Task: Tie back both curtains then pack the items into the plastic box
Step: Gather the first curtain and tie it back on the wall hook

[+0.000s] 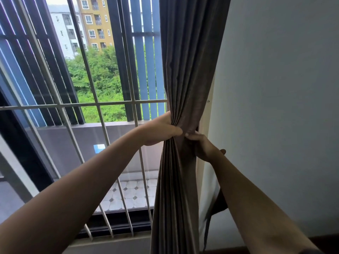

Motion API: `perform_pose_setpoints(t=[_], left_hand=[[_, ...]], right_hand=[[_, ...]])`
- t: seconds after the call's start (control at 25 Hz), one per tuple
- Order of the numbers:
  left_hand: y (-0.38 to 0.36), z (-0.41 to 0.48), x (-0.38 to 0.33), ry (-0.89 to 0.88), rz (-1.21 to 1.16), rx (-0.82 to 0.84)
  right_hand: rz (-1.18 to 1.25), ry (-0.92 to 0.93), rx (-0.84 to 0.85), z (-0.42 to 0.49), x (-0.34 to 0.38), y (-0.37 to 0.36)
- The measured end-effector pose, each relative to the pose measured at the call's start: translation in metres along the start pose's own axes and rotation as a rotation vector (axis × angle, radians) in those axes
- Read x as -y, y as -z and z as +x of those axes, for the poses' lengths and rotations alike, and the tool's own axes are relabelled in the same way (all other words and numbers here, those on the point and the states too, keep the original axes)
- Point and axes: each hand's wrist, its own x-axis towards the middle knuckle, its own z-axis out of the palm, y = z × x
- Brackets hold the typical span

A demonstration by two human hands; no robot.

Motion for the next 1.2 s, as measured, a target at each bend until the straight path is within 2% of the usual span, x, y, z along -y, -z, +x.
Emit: perform_pose_setpoints(t=[0.16,0.32,0.52,0.72,0.88,1.0,1.12,1.2], left_hand=[[0.002,-0.001,0.0,0.029,-0.003,0.02],[0.003,-0.001,-0.003,0.016,0.004,0.036],[-0.012,0.008,0.0,-0.025,-0.02,-0.056],[-0.021,0.02,0.0,-0.013,0.023,-0.057],[-0.027,0.025,-0.001,-0.009,0.057,-0.092],[-0.032,0.029,-0.001,0.017,0.005,-0.167],[-0.033,0.035,0.005,0.017,-0.075,-0.237],[-0.036,0.037,0.008,0.024,-0.117,-0.256]], right_hand=[[0.041,-0.037,0.013,-0.003,0.0,0.0],[-0.094,0.047,-0.04,0.0,-0.002,-0.004],[-0.295,0.205,-0.239,-0.006,-0.015,-0.019],[-0.335,0.098,-0.229,-0.017,0.001,-0.012],[-0.425,0.205,-0.293,-0.021,-0.005,-0.015],[-0.374,0.228,-0.176,-0.032,-0.024,-0.014],[-0.124,0.093,-0.086,-0.052,-0.05,-0.018],[-0.269,0.036,-0.107,-0.067,-0.067,-0.024]])
